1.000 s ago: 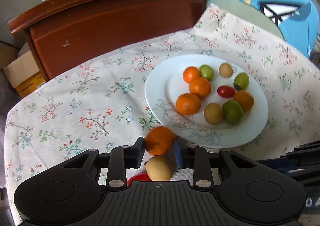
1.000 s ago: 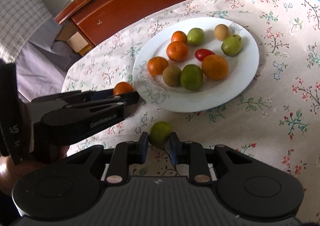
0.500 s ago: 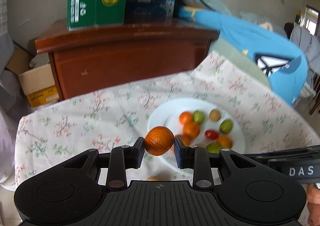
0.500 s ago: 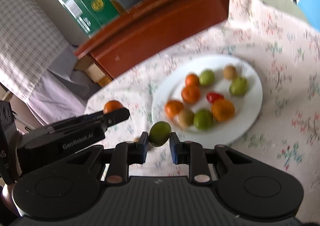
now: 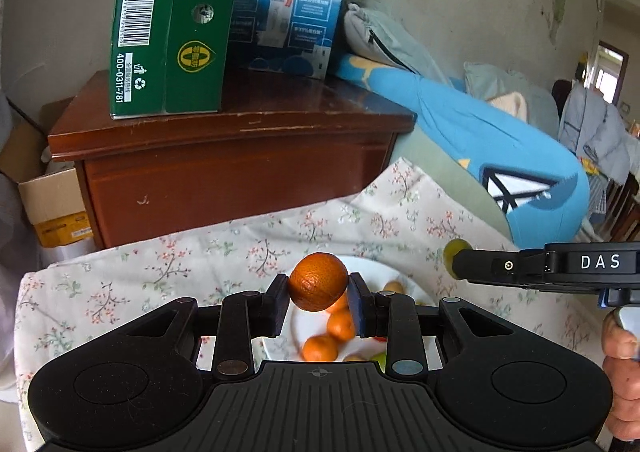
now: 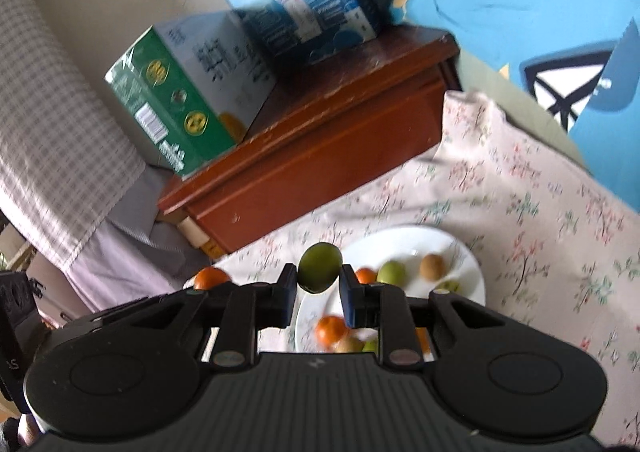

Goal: Organize fruits
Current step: 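Carry orange and lime onto the white plate and open both tools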

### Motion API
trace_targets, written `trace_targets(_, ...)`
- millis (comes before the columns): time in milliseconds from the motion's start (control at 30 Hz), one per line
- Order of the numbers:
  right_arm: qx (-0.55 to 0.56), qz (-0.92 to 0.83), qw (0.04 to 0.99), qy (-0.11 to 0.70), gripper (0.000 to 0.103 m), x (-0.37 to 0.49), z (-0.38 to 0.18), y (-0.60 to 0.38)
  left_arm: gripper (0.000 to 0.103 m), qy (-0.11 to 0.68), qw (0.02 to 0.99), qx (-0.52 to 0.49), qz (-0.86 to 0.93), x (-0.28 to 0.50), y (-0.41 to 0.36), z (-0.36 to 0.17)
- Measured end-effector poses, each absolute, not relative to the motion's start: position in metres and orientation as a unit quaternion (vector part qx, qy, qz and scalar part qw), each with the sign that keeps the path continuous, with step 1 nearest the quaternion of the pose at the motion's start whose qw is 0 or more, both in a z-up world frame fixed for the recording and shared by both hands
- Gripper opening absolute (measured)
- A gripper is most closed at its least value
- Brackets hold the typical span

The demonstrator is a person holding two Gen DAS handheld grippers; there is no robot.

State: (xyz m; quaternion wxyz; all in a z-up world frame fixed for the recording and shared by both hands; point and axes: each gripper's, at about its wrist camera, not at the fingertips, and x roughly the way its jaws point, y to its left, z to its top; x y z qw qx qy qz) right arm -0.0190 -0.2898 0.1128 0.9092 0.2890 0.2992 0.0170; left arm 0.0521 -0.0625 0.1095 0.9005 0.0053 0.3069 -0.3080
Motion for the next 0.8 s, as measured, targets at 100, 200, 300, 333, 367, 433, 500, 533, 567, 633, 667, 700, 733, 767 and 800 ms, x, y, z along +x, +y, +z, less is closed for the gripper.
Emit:
trace_targets(100,0.289,0.006,0.910,0.298,0.023,-0.012,0.111,-0.298,0.029,0.311,0.901,0.006,-0.303,0.060,-0.066,0.109)
trace_targets(200,0.288,0.002,0.906,0.308,0.023,-0.002,0.103,-0.302,0.029,0.317,0.901,0.014,-0.297,0.066,-0.069,0.103)
trace_targets(300,0.300,0.000,0.899,0.321,0.023,0.006,0.092,-0.307,0.029,0.330,0.896,0.022,-0.297,0.073,-0.076,0.093)
trace_targets(333,0.304,-0.003,0.895,0.327,0.023,0.009,0.087,-0.308,0.029,0.335,0.894,0.024,-0.297,0.076,-0.079,0.089)
trace_targets(367,0.308,-0.006,0.891,0.333,0.023,0.010,0.081,-0.309,0.029,0.340,0.892,0.025,-0.296,0.078,-0.081,0.085)
trace_targets(433,0.317,-0.011,0.884,0.344,0.023,0.014,0.071,-0.310,0.029,0.348,0.889,0.029,-0.295,0.083,-0.086,0.078)
trace_targets(500,0.330,-0.013,0.875,0.353,0.023,0.016,0.063,-0.313,0.029,0.352,0.887,0.037,-0.297,0.085,-0.091,0.073)
trace_targets(533,0.336,-0.014,0.872,0.357,0.023,0.017,0.059,-0.314,0.029,0.353,0.886,0.039,-0.297,0.086,-0.093,0.071)
trace_targets(567,0.338,-0.014,0.870,0.360,0.023,0.018,0.057,-0.314,0.029,0.356,0.885,0.038,-0.298,0.087,-0.094,0.069)
trace_targets(633,0.335,-0.018,0.869,0.364,0.023,0.020,0.052,-0.313,0.029,0.363,0.881,0.037,-0.300,0.089,-0.097,0.064)
trace_targets(667,0.335,-0.018,0.868,0.366,0.023,0.021,0.050,-0.312,0.029,0.367,0.879,0.038,-0.301,0.091,-0.099,0.062)
trace_targets(700,0.335,-0.018,0.867,0.368,0.023,0.022,0.049,-0.312,0.029,0.369,0.878,0.040,-0.302,0.091,-0.100,0.060)
trace_targets(733,0.336,-0.018,0.867,0.369,0.023,0.023,0.047,-0.311,0.029,0.370,0.878,0.040,-0.302,0.092,-0.101,0.059)
trace_targets(767,0.335,-0.019,0.867,0.369,0.023,0.024,0.046,-0.311,0.029,0.371,0.877,0.040,-0.303,0.092,-0.102,0.057)
trace_targets(800,0.335,-0.020,0.866,0.370,0.023,0.024,0.045,-0.311,0.029,0.373,0.876,0.039,-0.304,0.093,-0.103,0.056)
